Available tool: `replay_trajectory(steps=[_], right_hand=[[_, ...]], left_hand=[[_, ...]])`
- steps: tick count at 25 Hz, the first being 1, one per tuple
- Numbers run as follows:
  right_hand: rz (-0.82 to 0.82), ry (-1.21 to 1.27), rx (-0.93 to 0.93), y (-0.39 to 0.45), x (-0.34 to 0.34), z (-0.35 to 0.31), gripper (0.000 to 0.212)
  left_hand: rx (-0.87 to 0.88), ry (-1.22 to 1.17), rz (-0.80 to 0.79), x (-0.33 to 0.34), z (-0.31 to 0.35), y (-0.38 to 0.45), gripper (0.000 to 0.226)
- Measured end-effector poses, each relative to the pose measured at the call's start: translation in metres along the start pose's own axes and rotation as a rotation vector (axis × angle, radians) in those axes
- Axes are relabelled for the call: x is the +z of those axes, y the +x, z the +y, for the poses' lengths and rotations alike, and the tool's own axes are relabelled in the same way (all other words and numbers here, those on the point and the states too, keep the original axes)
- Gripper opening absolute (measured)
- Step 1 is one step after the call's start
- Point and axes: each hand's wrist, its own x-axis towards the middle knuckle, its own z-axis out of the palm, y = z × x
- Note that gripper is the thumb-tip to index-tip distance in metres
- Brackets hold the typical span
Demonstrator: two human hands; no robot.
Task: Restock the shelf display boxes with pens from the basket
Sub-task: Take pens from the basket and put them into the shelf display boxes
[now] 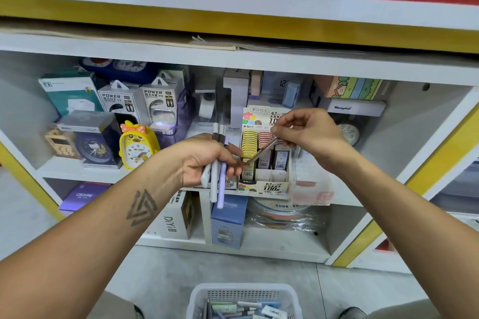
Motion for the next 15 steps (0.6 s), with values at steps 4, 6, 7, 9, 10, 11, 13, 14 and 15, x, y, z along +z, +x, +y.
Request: replay_trajectory(steps=[4,6,7,9,10,11,13,14,15], right_hand=[[-0.033,-0.023,0.003,0.001,-0.004,-0.004,0.019],[-0.075,-0.156,0.021,0.001,-0.006,-0.002,0.015],[-0.087,-0.274,0.014,0.002,-0.005,0.0,0.015],[-0.101,-0.479,-0.028,0.002,0.001,0.004,0.017],[-0.107,-0.53,-0.048,0.002,0.004,0.006,0.017],[-0.121,-0.546,-0.06,0.002,0.007,0.008,0.016],[-0.176,-0.528,-0.068,0.0,0.012,0.013,0.013],[-0.2,-0.538,-0.075,-0.002,0.014,0.016,0.013],[-0.21,-0.578,-0.098,-0.003,0.016,0.018,0.012]], left_hand=[[0.005,-0.043,0.047,0.003,-0.001,0.003,0.021],[0.004,-0.079,0.031,0.005,-0.002,0.005,0.019],[0.007,-0.094,0.022,0.006,-0.002,0.005,0.018],[0.018,-0.109,0.002,0.008,-0.003,0.005,0.019],[0.022,-0.115,-0.012,0.01,-0.004,0.006,0.022],[0.024,-0.122,-0.029,0.012,-0.004,0.006,0.026],[0.027,-0.142,-0.068,0.016,-0.004,0.007,0.029],[0.03,-0.142,-0.095,0.017,-0.004,0.007,0.027],[0.034,-0.128,-0.127,0.019,-0.003,0.007,0.025]])
